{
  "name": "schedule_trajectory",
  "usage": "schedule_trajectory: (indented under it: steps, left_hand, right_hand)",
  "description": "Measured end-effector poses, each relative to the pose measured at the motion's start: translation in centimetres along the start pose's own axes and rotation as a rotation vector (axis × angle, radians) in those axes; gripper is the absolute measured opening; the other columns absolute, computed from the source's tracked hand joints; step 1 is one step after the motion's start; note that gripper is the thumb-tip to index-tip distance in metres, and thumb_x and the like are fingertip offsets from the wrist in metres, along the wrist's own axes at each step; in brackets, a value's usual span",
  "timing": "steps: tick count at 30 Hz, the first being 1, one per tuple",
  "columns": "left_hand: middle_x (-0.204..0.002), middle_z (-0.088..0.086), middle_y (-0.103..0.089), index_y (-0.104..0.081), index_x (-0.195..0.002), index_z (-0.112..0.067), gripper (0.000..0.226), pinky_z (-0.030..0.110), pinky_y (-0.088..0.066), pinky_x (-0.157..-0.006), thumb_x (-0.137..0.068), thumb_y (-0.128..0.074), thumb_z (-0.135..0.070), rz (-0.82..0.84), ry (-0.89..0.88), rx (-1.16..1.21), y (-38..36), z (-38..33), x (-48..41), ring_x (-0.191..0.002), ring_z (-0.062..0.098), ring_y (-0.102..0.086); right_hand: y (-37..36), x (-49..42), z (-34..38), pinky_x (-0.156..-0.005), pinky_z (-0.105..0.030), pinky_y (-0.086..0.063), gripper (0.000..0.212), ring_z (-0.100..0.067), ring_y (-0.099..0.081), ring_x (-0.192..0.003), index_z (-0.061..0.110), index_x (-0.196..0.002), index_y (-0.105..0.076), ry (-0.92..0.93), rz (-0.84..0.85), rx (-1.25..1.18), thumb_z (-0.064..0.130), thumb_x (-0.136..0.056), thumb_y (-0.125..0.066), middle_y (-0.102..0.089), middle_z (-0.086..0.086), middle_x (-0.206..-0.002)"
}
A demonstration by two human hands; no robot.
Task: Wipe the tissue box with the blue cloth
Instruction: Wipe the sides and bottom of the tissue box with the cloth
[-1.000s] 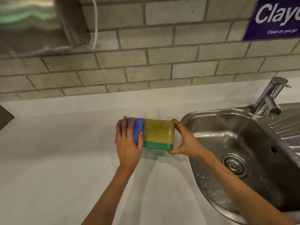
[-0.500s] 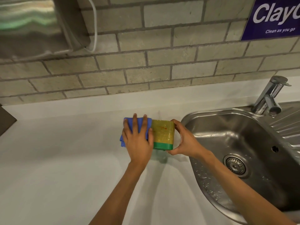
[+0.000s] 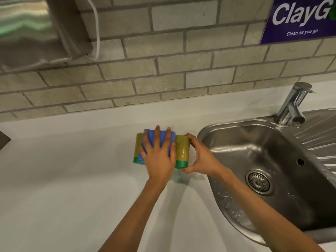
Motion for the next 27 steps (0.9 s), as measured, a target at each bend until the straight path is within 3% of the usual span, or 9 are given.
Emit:
schedule_trajectory:
  steps: [4, 7, 10, 11, 15, 17, 19, 23, 27]
  left_hand:
    - [-0.131, 0.011, -0.060, -0.059, -0.126, -0.019, 0.054, 0.052, -0.050, -0.090, -0.096, -0.022, -0.044, 0.012, -0.308, -0.118, 0.1, 0.6, 2.8, -0.121, 0.040, -0.054]
    - [-0.131, 0.014, -0.060, -0.061, -0.125, -0.017, 0.058, 0.055, -0.047, -0.092, -0.096, -0.019, -0.045, -0.032, -0.223, -0.104, 0.6, 3.1, 2.9, -0.121, 0.042, -0.053]
    - [-0.141, 0.014, -0.050, -0.053, -0.132, -0.020, 0.047, 0.059, -0.038, -0.100, -0.092, -0.037, -0.039, -0.012, 0.010, 0.021, 0.6, 1.2, 0.9, -0.129, 0.044, -0.043]
    - [-0.142, 0.013, -0.049, -0.051, -0.134, -0.022, 0.048, 0.059, -0.037, -0.101, -0.090, -0.040, -0.038, 0.002, 0.013, 0.033, 0.3, 0.3, 0.8, -0.131, 0.043, -0.041]
    - [-0.131, 0.009, -0.061, -0.062, -0.123, -0.024, 0.047, 0.052, -0.049, -0.091, -0.084, -0.040, -0.040, 0.024, -0.340, -0.124, -0.5, -0.6, 2.2, -0.121, 0.038, -0.054]
    - [-0.127, 0.009, -0.063, -0.065, -0.119, -0.024, 0.044, 0.049, -0.049, -0.089, -0.084, -0.043, -0.039, -0.053, -0.433, -0.111, -0.7, 1.1, 3.2, -0.122, 0.035, -0.051]
    - [-0.127, 0.010, -0.063, -0.066, -0.118, -0.022, 0.044, 0.049, -0.048, -0.090, -0.089, -0.039, -0.041, -0.095, -0.409, -0.078, -0.7, 2.4, 3.5, -0.124, 0.033, -0.043]
    - [-0.125, 0.012, -0.064, -0.068, -0.114, -0.024, 0.042, 0.052, -0.050, -0.089, -0.085, -0.041, -0.037, -0.040, -0.225, -0.104, -0.2, -0.1, 2.3, -0.116, 0.040, -0.056]
    - [-0.124, 0.009, -0.065, -0.068, -0.111, -0.028, 0.041, 0.050, -0.050, -0.090, -0.078, -0.045, -0.035, -0.012, -0.376, -0.146, -0.9, -1.3, 2.8, -0.120, 0.037, -0.053]
  right_hand:
    - [-0.3, 0.1, 0.1, -0.099, -0.037, -0.048, 0.105, -0.016, -0.052, -0.120, 0.018, -0.141, -0.029, 0.001, 0.008, 0.001, 0.022, -0.050, -0.082, -0.049, -0.001, -0.133]
    - [-0.7, -0.1, 0.1, -0.101, -0.036, -0.046, 0.108, -0.017, -0.049, -0.122, 0.018, -0.142, -0.028, 0.007, 0.021, 0.015, 0.022, -0.049, -0.084, -0.047, -0.001, -0.134]
    - [-0.7, -0.2, 0.2, -0.099, -0.034, -0.048, 0.105, -0.017, -0.051, -0.118, 0.020, -0.139, -0.030, 0.014, 0.006, 0.009, 0.023, -0.049, -0.084, -0.049, -0.001, -0.130]
    - [-0.7, -0.1, 0.2, -0.097, -0.035, -0.049, 0.103, -0.016, -0.053, -0.116, 0.021, -0.137, -0.031, 0.016, -0.002, 0.003, 0.023, -0.048, -0.083, -0.050, -0.001, -0.128]
    - [-0.6, 0.0, 0.1, -0.095, -0.038, -0.050, 0.103, -0.018, -0.056, -0.114, 0.019, -0.138, -0.033, 0.011, -0.007, -0.004, 0.024, -0.049, -0.084, -0.051, -0.001, -0.131]
    - [-0.6, -0.1, 0.1, -0.097, -0.037, -0.049, 0.106, -0.018, -0.054, -0.117, 0.018, -0.141, -0.030, 0.017, 0.008, 0.008, 0.023, -0.051, -0.085, -0.049, -0.002, -0.134]
    - [-0.7, 0.0, 0.1, -0.098, -0.036, -0.048, 0.105, -0.018, -0.052, -0.120, 0.019, -0.141, -0.030, 0.023, 0.003, 0.017, 0.022, -0.051, -0.083, -0.048, -0.002, -0.134]
    - [-0.8, 0.1, 0.1, -0.094, -0.027, -0.047, 0.105, -0.014, -0.053, -0.117, 0.020, -0.141, -0.030, 0.033, -0.034, 0.021, 0.025, -0.051, -0.083, -0.047, 0.000, -0.136]
    - [-1.0, 0.4, 0.1, -0.094, -0.027, -0.047, 0.103, -0.009, -0.052, -0.112, 0.021, -0.141, -0.031, 0.057, -0.035, 0.020, 0.030, -0.053, -0.084, -0.047, 0.000, -0.137]
Point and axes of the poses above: each hand's wrist, its own x-axis away from the middle knuckle, its own y-axis out of the back of the hand, z = x × y, the point moved 2 cm from there along -x, towards the middle knuckle
